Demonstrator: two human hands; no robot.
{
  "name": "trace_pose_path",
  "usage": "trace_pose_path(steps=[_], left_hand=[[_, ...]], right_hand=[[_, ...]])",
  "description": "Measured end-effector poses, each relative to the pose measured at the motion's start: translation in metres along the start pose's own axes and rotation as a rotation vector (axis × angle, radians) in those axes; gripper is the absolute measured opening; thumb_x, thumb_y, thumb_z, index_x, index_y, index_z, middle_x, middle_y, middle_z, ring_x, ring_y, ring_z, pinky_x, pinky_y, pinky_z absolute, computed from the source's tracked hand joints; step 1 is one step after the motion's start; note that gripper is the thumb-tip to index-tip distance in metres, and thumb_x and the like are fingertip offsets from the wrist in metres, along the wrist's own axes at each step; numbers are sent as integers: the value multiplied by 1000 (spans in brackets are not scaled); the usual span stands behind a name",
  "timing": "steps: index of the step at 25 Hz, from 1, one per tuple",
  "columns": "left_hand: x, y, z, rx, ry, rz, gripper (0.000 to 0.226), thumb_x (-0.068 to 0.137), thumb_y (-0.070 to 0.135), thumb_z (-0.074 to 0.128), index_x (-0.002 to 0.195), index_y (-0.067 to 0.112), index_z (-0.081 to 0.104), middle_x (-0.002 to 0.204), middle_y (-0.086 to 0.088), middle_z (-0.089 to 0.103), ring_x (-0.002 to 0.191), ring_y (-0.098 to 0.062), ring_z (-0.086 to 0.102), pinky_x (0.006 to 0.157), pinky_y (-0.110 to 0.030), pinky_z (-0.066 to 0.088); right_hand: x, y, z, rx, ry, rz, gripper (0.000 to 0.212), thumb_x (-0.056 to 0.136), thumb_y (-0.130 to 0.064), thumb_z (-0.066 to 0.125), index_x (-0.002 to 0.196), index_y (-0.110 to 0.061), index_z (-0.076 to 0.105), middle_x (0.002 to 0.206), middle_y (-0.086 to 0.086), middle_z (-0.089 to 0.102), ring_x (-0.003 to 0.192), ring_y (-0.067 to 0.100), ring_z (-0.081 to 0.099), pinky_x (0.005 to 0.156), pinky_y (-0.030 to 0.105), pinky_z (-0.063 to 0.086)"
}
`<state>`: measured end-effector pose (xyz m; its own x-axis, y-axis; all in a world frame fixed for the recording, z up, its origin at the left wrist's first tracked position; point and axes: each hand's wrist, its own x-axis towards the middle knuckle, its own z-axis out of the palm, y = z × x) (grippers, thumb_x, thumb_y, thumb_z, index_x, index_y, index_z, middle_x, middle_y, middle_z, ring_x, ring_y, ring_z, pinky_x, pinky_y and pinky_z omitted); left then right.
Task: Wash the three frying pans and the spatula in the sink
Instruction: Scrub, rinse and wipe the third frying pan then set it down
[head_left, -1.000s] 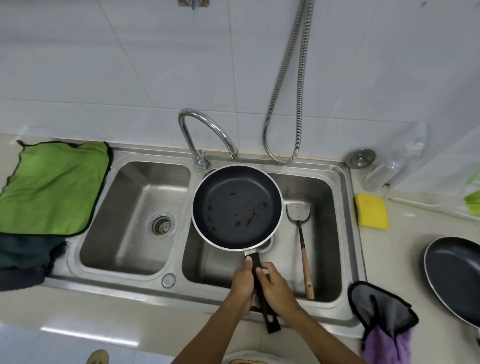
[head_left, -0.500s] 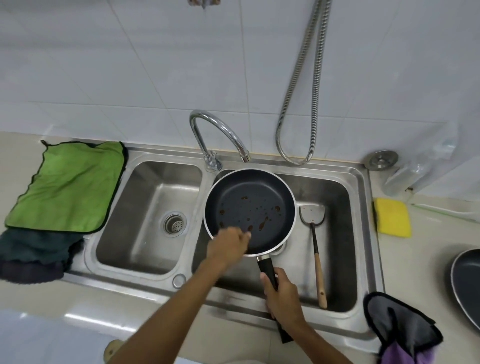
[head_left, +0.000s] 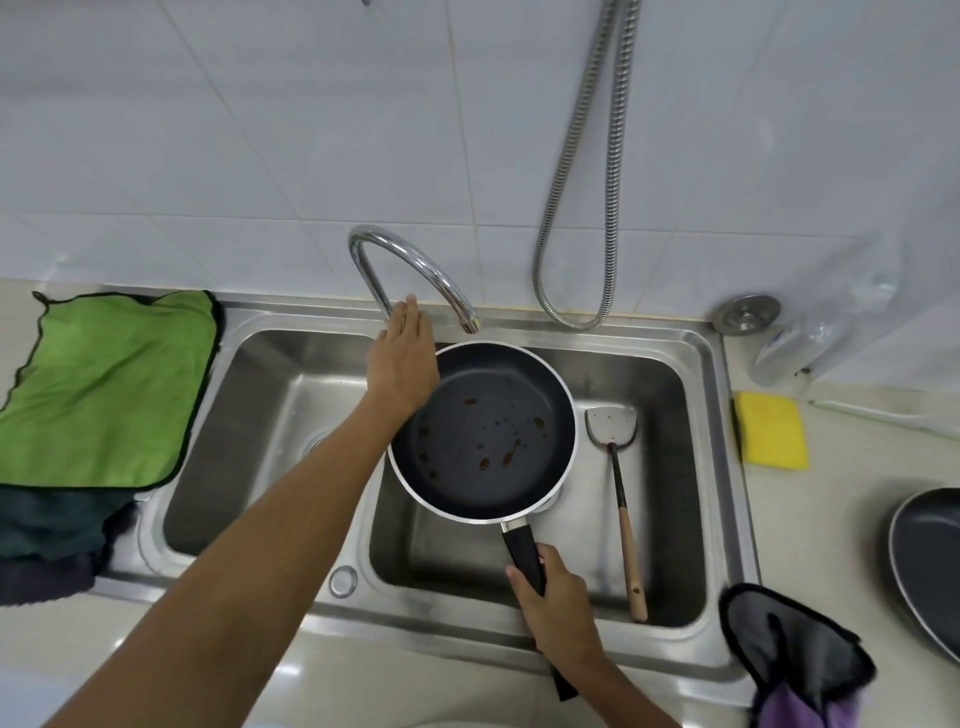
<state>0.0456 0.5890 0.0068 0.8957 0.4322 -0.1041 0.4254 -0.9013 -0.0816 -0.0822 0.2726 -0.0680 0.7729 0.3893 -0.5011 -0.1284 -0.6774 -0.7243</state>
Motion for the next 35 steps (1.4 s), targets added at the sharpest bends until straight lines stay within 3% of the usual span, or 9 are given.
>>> trace_pose_path(steps=[11,15,18,20,23,27,31,33,35], left_hand=[[-59,5,50,-598,-118,-199,59,108,16,40,161,0,20,172,-18,13,160,-31,11,130,-44,19],[-56,3,46,-806,-20,-355,43,107,20,43,148,8,42,154,-16,47,141,-38,47,117,-52,41],[-46,12,23,-993,38,-614,37,107,16,42,140,6,53,131,-6,62,123,-29,59,106,-42,45],[-29,9,11,-1269,27,-941,39,104,12,43,139,1,56,137,-15,62,128,-35,58,105,-42,48],[-10,-5,3,-1505,17,-1111,38,104,9,44,139,0,55,144,-18,58,117,-32,62,86,-36,53],[-3,-20,-2,-1638,-41,-1064,39,107,10,42,145,10,47,149,-16,48,109,-25,46,100,-39,50],[1,-16,-32,-1684,-49,-1043,14,105,3,44,97,6,55,100,-7,52,86,-18,53,96,-35,50],[6,-14,-54,-1731,16,-1052,21,103,1,45,87,9,55,84,-8,49,67,-17,58,78,-32,55],[15,-9,-68,-1766,23,-971,14,102,0,48,108,1,60,89,-10,51,65,-18,58,62,-27,54]], right_hand=[[1,-1,1,-2,22,19,29,95,-35,66,120,-22,57,83,-4,64,71,3,60,57,5,44],[0,-2,2,-10,9,23,33,96,-38,66,124,-24,55,94,-3,65,78,6,60,60,3,43],[1,-2,2,-18,14,24,33,96,-37,66,123,-23,56,92,-3,64,72,1,57,60,2,43],[0,-1,2,-18,10,27,33,96,-37,66,124,-23,55,92,-4,64,73,1,58,60,2,43],[0,-1,3,-3,2,43,36,96,-40,65,126,-25,54,98,-5,66,85,8,62,67,8,44],[2,2,4,2,-6,49,36,95,-41,65,126,-26,54,99,-5,66,88,11,63,74,14,44],[3,4,5,8,-7,48,36,95,-43,65,125,-28,53,99,-5,67,88,11,64,77,17,48],[2,5,7,1,1,48,36,94,-44,65,124,-29,54,99,-5,68,88,12,64,77,19,49],[3,7,7,-6,19,44,36,93,-44,66,123,-28,55,97,-4,68,87,13,64,75,20,48]])
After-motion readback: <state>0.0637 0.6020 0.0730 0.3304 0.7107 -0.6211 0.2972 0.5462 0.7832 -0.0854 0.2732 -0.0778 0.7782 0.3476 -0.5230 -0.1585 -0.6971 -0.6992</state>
